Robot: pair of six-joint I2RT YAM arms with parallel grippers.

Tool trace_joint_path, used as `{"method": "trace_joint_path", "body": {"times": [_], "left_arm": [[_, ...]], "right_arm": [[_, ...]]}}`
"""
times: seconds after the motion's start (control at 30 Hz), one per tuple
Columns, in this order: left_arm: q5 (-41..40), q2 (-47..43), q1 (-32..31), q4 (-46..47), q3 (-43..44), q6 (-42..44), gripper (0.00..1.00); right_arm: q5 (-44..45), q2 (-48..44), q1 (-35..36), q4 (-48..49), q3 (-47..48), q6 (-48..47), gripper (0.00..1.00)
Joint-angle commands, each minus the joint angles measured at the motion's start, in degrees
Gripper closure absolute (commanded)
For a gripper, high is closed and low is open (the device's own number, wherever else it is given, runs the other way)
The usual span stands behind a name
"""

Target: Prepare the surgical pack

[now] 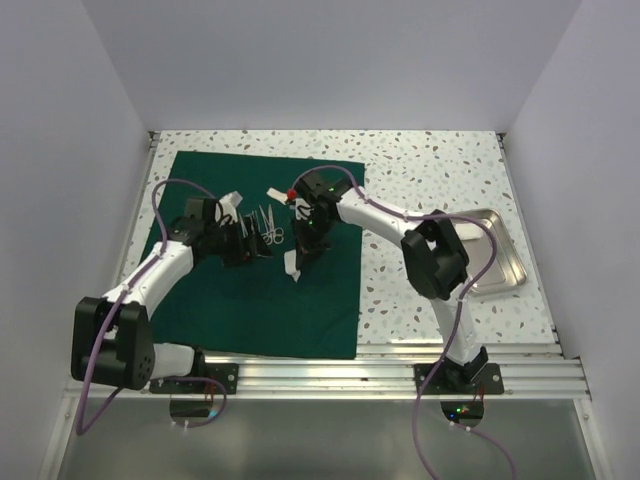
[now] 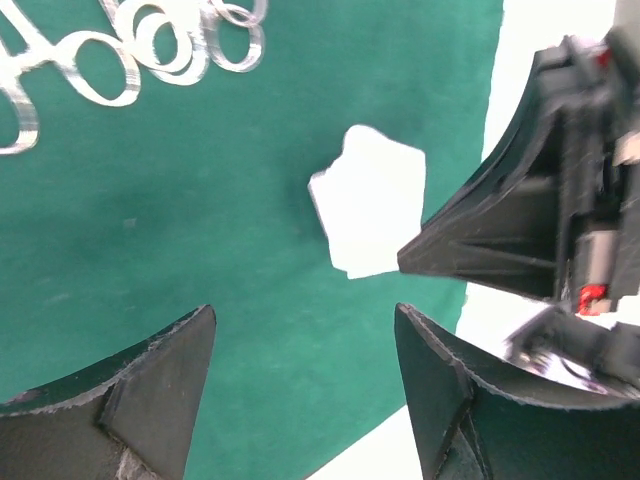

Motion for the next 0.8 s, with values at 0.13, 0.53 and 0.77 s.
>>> {"method": "trace_joint_path", "body": {"times": [0.13,0.53,0.77], "left_arm": [[9.8,1.5,0.5,7.0,-1.7,-2.6,0.25],[12.2,4.0,0.5,7.3,-1.9,-1.6,0.25],[19.6,4.7,0.3,17.7,-2.6,-10.2,0.22]], "right_arm": [[-1.9,-7.7,-2.4,1.2,-3.1,0.8,1.00],[1.0,-12.5,-8.5,-4.5,-2.6,-6.6,1.00],[-4.0,-14.0,-8.7,-1.3,-1.9,-2.0,1.00]]}}
